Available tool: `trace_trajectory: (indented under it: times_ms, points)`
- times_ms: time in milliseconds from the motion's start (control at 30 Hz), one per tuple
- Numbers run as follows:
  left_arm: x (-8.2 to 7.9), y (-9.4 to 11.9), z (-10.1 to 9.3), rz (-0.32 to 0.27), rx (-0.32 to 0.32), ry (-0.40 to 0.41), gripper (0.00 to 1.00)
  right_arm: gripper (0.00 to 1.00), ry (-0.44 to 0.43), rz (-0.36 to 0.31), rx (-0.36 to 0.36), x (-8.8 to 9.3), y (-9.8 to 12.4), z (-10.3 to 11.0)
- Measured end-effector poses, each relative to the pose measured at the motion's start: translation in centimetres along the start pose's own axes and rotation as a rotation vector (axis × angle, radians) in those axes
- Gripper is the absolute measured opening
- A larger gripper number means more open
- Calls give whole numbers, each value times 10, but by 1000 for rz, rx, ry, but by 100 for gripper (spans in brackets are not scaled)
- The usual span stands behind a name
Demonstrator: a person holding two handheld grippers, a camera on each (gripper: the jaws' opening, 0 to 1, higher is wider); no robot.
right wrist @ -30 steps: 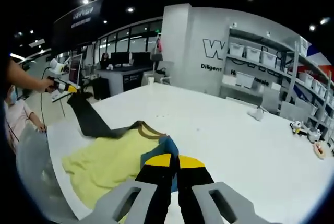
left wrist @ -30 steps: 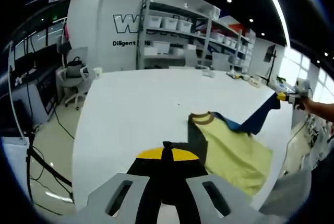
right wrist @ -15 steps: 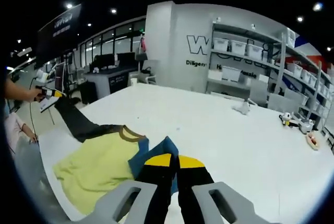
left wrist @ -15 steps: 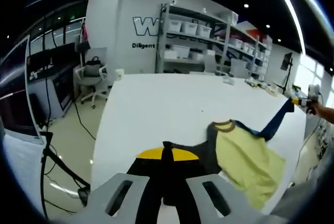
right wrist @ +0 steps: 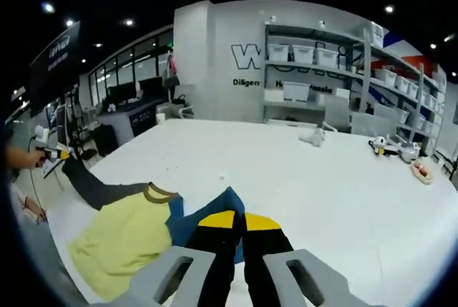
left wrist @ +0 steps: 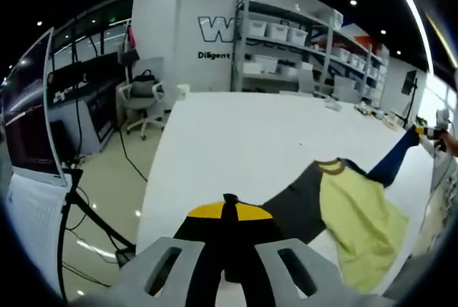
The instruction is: Fold the garment on the visible template until the final outline fits inside the template.
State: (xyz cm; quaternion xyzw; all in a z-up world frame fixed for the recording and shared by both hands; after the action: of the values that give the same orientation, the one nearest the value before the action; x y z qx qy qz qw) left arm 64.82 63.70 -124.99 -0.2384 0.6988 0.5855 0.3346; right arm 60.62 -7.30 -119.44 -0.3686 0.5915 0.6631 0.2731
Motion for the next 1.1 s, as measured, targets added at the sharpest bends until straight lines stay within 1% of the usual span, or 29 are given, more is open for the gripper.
trace_trajectory:
  times_ms: [267,367,433,467,500,533,567,600,633,667,767,967,1100]
  points:
    - [28,-2,11,35,-41,6,1,0,-60,22,34,8,-1,-21]
    - [36,-1,16,48,-68,-7,1,0,-71,32,47,11,-1,-27]
    - [39,0,19,50,-76,-7,1,0,-77,35,51,12,-1,-30]
    - [41,0,21,53,-78,-13,1,0,-85,36,54,12,-1,-31]
    - [43,-1,24,70,-83,-52,1,0,-91,38,56,13,0,-31]
    - [45,-1,26,90,-101,-88,1,0,-96,39,54,13,0,-31]
    - [46,-1,28,94,-115,-122,2,0,-98,40,56,14,0,-31]
    - [46,-1,30,75,-126,-166,2,0,-97,41,58,14,0,-31]
    - [46,0,31,72,-137,-168,1,0,-97,42,58,15,0,-31]
    - [46,1,31,67,-134,-156,0,0,-100,43,58,15,-1,-31]
    - [46,1,33,70,-129,-135,3,0,-100,48,56,17,-2,-31]
    - [48,3,32,72,-123,-145,3,0,-92,57,62,20,-4,-33]
    - [51,4,31,79,-120,-151,5,0,-87,66,73,25,-5,-39]
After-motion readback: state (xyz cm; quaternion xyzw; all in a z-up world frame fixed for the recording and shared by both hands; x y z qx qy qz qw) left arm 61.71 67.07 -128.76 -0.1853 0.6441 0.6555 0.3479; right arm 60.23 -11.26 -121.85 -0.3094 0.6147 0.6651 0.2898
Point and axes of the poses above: the point that each gripper's makers call its tool centre point, and the gripper's own axes: y roughly backward along the fingers, z roughly to its left, x roughly out of its underside, the point moved 6 cm from there along y, roughly backward along the fingers, and after that the axes turned 9 degrees about z, right-handed, at the moved point
